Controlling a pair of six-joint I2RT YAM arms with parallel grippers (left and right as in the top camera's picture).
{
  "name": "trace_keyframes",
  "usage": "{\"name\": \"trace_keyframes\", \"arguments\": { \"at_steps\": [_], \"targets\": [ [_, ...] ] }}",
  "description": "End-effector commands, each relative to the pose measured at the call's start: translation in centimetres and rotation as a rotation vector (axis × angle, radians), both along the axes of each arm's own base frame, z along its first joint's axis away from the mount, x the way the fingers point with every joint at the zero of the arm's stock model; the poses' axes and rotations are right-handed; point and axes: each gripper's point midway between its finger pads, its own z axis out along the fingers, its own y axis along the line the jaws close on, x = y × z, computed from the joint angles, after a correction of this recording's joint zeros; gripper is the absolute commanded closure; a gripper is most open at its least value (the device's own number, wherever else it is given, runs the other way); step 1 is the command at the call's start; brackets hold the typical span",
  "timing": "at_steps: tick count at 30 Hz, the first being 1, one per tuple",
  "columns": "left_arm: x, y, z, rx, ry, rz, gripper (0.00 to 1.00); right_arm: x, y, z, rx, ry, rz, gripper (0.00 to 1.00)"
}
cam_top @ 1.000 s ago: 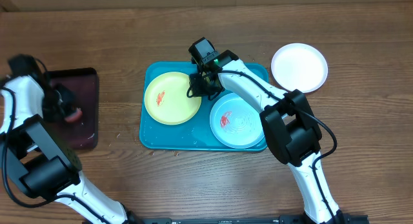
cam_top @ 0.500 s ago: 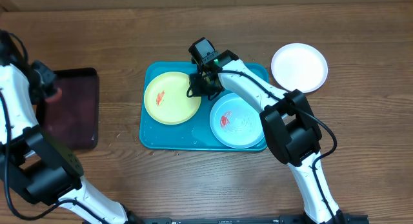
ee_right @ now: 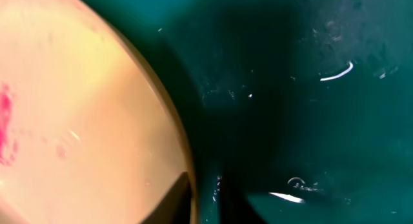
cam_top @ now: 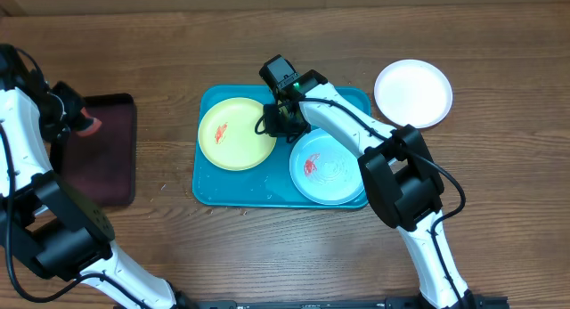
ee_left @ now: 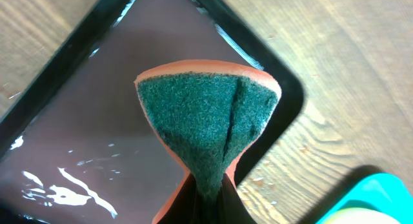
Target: Clean dirty plates on tray and stack at the side
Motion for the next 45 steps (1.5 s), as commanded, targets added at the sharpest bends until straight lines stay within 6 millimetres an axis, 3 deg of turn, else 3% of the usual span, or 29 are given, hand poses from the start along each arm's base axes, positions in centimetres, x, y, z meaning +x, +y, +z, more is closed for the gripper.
{"name": "trace_keyframes", "arguments": {
  "at_steps": [1, 7, 13, 18, 24, 26, 28, 29, 30, 33, 35, 38, 45],
  "targets": [
    [0.9, -1.6, 1.5, -0.011, -0.052, -0.105, 0.96, -1.3, -1.2, -2.6, -0.064, 0.062, -0.048, 0.95],
    [1.2, -3.6, 1.1, 0.03, -0.01, -0.226, 0.96, -1.0, -1.1, -2.5, -0.063, 0.041, -0.032, 0.96],
    [1.6, -6.8, 0.9, 0.01, 0.018, -0.302, 0.96, -0.6, -0.8, -2.4, -0.066, -0.015, 0.125, 0.96],
    [2.6, -12.0, 0.7, -0.035, 0.008, -0.45, 0.96, -0.5, -0.7, -2.4, -0.073, -0.045, 0.23, 0.96],
    [2.6, -18.3, -1.1, -0.056, 0.047, -0.59, 0.96, -0.2, -0.5, -2.3, -0.063, -0.056, 0.223, 0.96],
    [2.4, -20.4, -2.1, -0.061, 0.059, -0.633, 0.96, -0.3, -0.5, -2.3, -0.056, -0.032, 0.138, 0.84],
    [2.3, -22.2, -3.1, -0.065, 0.066, -0.664, 0.96, -0.6, -0.8, -2.4, -0.053, 0.017, 0.013, 0.82],
    [2.1, -23.1, -3.5, -0.069, 0.07, -0.675, 0.96, -0.8, -1.0, -2.5, -0.056, 0.037, -0.029, 0.69],
    [2.1, -23.8, -3.9, -0.069, 0.07, -0.687, 0.96, -1.1, -1.1, -2.5, -0.061, 0.053, -0.053, 0.64],
    [2.2, -25.4, -4.7, -0.064, 0.06, -0.725, 0.96, -1.7, -1.3, -2.6, -0.068, 0.081, -0.067, 0.64],
    [2.3, -26.3, -5.1, -0.062, 0.05, -0.737, 0.96, -1.9, -1.4, -2.6, -0.073, 0.087, -0.067, 0.68],
    [2.4, -27.8, -5.7, -0.057, 0.034, -0.765, 0.96, -2.0, -1.4, -2.6, -0.074, 0.09, -0.07, 0.94],
    [1.7, -29.6, -7.9, -0.081, 0.045, -0.717, 0.96, -1.8, -1.2, -2.6, -0.069, 0.081, -0.069, 0.96]
  ]
}}
